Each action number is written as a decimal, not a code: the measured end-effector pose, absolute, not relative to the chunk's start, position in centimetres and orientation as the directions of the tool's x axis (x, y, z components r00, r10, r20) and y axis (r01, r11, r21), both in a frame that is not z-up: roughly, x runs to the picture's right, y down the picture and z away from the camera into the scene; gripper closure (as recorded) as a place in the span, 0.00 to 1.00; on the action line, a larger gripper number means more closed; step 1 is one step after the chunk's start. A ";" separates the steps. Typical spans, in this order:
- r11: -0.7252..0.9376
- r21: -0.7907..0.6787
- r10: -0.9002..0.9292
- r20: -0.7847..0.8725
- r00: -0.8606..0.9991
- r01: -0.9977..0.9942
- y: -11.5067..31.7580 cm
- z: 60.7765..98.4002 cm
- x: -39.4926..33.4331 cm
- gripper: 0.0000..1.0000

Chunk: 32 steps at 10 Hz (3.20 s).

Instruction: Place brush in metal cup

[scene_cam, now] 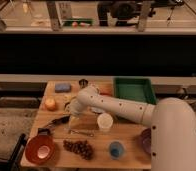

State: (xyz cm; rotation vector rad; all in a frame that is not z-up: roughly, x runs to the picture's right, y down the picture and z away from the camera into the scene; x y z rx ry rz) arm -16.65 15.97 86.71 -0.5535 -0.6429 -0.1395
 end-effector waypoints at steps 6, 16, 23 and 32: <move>0.838 -0.455 0.058 0.623 0.780 0.301 16.0 87.6 -17.2 0.38; 0.851 -0.442 0.082 0.647 0.758 0.285 14.7 86.1 -15.5 1.00; 0.910 -0.335 0.028 0.637 0.770 0.243 10.5 81.8 -13.9 1.00; 0.949 -0.213 -0.006 0.726 0.688 0.233 6.3 76.2 -12.9 1.00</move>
